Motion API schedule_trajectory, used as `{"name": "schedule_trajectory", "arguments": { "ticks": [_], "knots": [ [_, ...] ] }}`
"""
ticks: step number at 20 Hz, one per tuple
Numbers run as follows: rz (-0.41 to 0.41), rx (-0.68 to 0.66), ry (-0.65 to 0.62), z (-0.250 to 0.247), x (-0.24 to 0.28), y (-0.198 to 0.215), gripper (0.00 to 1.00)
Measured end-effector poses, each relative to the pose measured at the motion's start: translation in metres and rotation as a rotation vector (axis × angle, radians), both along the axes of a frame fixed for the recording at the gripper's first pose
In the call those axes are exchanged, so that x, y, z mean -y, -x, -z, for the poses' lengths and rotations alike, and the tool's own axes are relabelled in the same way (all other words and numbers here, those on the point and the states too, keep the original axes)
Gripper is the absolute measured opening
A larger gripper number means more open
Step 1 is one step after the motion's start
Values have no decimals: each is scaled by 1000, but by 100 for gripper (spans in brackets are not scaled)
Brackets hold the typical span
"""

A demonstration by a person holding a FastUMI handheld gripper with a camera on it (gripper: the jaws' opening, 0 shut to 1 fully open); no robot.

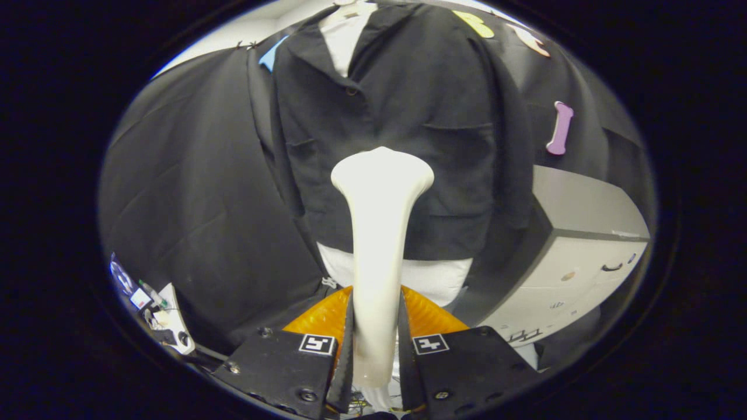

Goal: Iron the clothes twice with a garment steamer, once on the left side and once on the right side.

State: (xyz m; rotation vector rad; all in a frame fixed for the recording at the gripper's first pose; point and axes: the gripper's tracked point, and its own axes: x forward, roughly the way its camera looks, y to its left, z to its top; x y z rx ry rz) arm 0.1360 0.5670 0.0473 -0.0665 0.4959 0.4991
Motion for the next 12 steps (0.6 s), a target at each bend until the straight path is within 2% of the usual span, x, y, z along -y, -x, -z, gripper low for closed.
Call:
{"name": "schedule_trajectory", "arguments": {
  "ticks": [3,9,12],
  "knots": [
    [67,6,-22,-9,37,-5,35],
    [200,33,-58,-14,162,-2,35],
    [251,30,-73,-14,227,12,35]
  ]
}}
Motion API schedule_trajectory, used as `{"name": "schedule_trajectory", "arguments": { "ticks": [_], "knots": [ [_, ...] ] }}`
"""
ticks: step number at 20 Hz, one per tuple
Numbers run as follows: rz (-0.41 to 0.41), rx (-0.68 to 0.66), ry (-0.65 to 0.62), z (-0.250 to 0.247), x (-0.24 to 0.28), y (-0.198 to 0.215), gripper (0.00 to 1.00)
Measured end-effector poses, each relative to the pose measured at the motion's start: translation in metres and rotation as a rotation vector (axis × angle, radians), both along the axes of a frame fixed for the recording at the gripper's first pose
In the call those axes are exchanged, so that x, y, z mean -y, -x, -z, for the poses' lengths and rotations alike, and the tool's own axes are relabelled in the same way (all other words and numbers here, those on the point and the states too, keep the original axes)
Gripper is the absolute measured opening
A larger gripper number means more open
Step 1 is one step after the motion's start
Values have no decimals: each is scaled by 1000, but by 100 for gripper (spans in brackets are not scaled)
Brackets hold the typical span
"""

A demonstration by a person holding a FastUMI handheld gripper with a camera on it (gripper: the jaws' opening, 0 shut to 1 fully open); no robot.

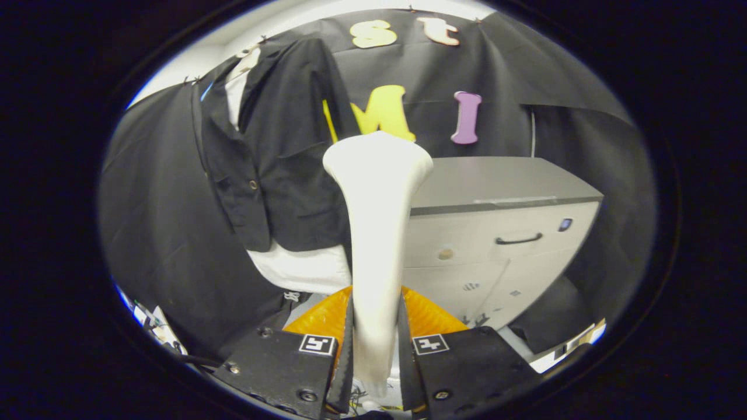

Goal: Iron the clothes twice with a garment steamer, once on the left side and once on the right side.

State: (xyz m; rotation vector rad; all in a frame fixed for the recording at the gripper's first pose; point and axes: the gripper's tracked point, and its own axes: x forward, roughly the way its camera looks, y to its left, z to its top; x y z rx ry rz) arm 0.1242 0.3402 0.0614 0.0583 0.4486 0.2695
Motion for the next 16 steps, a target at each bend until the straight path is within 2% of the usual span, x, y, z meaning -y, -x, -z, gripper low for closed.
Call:
{"name": "schedule_trajectory", "arguments": {
  "ticks": [4,8,16],
  "knots": [
    [72,36,2,-4,84,29,35],
    [99,66,-18,-3,147,67,35],
    [161,47,-60,37,231,122,35]
  ]
}}
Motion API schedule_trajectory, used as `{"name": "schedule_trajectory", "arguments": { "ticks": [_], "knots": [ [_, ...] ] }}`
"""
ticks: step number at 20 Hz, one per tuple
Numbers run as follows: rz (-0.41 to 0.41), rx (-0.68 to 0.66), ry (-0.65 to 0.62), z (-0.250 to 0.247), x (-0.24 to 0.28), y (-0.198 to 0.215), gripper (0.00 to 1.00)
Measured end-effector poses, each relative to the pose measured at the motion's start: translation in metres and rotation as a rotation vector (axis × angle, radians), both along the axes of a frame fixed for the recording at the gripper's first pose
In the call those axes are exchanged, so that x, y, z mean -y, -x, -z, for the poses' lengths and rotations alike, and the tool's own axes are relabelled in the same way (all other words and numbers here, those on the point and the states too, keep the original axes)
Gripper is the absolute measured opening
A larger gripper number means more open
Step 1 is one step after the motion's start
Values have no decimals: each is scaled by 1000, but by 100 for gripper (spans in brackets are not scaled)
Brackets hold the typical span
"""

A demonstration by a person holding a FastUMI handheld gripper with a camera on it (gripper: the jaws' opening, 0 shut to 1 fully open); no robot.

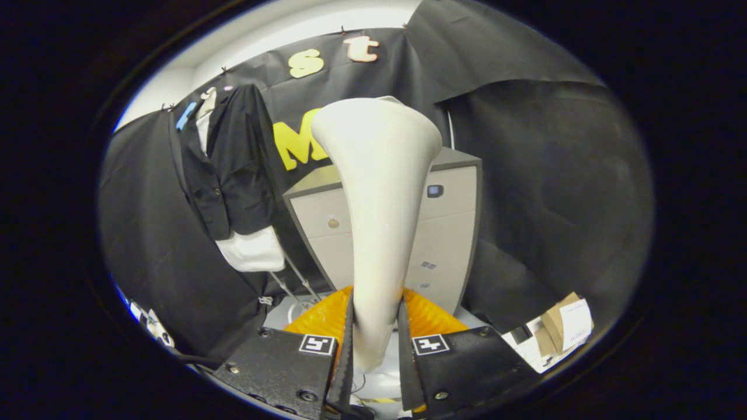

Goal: Iron the clothes twice with a garment steamer, once on the left side and once on the right side.

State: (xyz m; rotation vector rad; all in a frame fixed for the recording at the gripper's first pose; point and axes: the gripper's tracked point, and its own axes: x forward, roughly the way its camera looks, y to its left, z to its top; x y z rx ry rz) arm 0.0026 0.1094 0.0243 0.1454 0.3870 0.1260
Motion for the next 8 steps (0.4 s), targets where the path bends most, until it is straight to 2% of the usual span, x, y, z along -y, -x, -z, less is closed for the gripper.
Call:
{"name": "schedule_trajectory", "arguments": {
  "ticks": [8],
  "knots": [
    [50,0,0,16,32,53,35]
  ]
}}
